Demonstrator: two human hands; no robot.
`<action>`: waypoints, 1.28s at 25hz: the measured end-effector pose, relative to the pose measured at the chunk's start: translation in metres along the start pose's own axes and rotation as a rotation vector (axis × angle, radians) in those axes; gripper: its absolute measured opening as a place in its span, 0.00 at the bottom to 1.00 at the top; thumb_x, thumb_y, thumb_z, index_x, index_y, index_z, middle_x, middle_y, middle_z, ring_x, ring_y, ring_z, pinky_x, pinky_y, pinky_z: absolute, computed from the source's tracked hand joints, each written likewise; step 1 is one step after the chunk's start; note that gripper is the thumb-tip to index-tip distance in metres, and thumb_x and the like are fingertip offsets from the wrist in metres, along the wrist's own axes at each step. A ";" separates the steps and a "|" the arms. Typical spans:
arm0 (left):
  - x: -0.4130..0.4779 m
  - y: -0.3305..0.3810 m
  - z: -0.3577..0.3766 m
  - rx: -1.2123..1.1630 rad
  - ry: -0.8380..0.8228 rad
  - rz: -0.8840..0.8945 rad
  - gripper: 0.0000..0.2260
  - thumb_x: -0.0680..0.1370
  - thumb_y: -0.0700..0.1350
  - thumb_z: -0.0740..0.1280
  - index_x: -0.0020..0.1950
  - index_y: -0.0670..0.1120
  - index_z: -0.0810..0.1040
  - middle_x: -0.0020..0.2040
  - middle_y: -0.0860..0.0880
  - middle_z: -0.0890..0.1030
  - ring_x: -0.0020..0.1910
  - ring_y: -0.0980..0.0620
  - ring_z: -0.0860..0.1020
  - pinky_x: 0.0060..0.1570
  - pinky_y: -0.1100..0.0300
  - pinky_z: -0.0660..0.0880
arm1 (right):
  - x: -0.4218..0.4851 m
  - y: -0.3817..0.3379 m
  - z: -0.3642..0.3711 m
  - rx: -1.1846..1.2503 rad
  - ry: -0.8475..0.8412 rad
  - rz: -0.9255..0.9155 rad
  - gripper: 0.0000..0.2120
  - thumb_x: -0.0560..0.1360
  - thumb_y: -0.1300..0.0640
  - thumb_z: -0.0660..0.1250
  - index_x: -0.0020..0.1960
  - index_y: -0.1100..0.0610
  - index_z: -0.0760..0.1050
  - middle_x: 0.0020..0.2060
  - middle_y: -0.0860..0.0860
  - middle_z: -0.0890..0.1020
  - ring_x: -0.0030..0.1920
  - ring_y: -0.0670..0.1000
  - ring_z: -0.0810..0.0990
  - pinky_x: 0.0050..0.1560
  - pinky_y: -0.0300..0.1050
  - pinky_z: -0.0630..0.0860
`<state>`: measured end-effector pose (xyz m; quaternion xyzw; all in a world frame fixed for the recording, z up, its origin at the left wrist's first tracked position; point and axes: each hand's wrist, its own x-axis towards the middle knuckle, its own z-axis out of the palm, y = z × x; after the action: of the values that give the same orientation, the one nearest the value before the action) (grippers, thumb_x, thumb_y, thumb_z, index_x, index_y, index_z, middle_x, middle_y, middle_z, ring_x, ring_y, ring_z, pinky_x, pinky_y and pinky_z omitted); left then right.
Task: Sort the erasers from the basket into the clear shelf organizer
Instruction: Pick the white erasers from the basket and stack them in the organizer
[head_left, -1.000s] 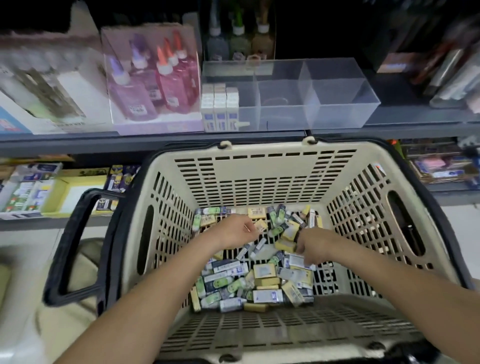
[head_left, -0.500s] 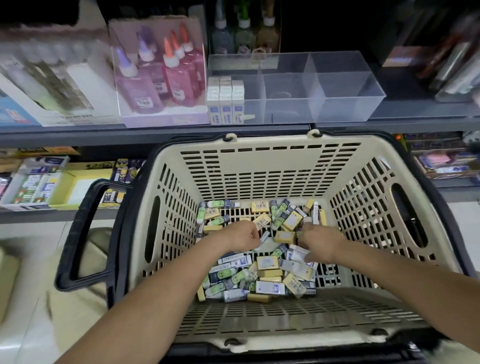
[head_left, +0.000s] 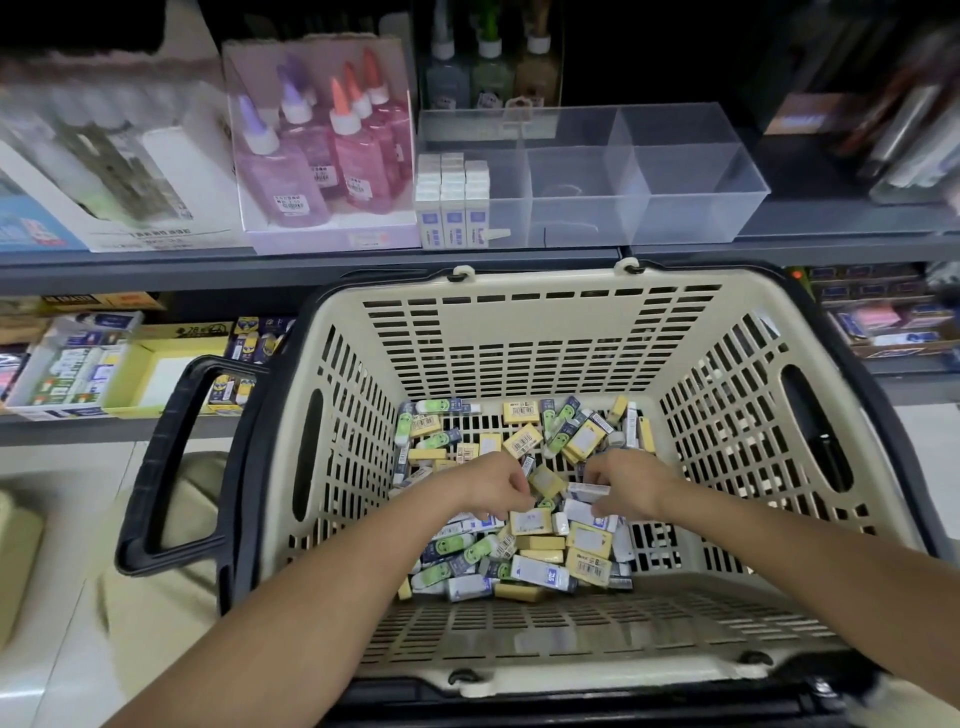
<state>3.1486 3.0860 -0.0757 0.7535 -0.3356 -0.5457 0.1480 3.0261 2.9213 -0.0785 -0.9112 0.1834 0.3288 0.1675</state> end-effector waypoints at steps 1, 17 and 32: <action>0.000 0.000 0.003 -0.013 -0.023 -0.004 0.12 0.78 0.46 0.63 0.58 0.42 0.75 0.49 0.48 0.76 0.40 0.55 0.76 0.33 0.65 0.72 | -0.001 0.000 -0.001 0.019 -0.005 -0.006 0.17 0.71 0.50 0.70 0.57 0.53 0.73 0.53 0.50 0.78 0.48 0.51 0.76 0.43 0.42 0.71; -0.001 0.019 -0.003 -0.851 0.185 0.045 0.11 0.78 0.43 0.65 0.59 0.42 0.75 0.49 0.45 0.82 0.45 0.51 0.81 0.42 0.61 0.78 | -0.010 -0.025 -0.034 1.063 0.018 -0.019 0.04 0.74 0.65 0.68 0.48 0.60 0.77 0.39 0.54 0.83 0.33 0.45 0.82 0.34 0.35 0.79; 0.001 0.022 -0.018 -1.466 0.135 -0.073 0.09 0.77 0.45 0.61 0.46 0.41 0.77 0.49 0.38 0.78 0.46 0.40 0.79 0.47 0.49 0.79 | -0.009 -0.034 -0.039 1.266 -0.041 0.049 0.02 0.76 0.59 0.65 0.45 0.56 0.75 0.37 0.50 0.86 0.39 0.49 0.85 0.34 0.36 0.79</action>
<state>3.1576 3.0670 -0.0568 0.5038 0.1503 -0.5871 0.6155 3.0561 2.9363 -0.0377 -0.6247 0.3600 0.1781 0.6697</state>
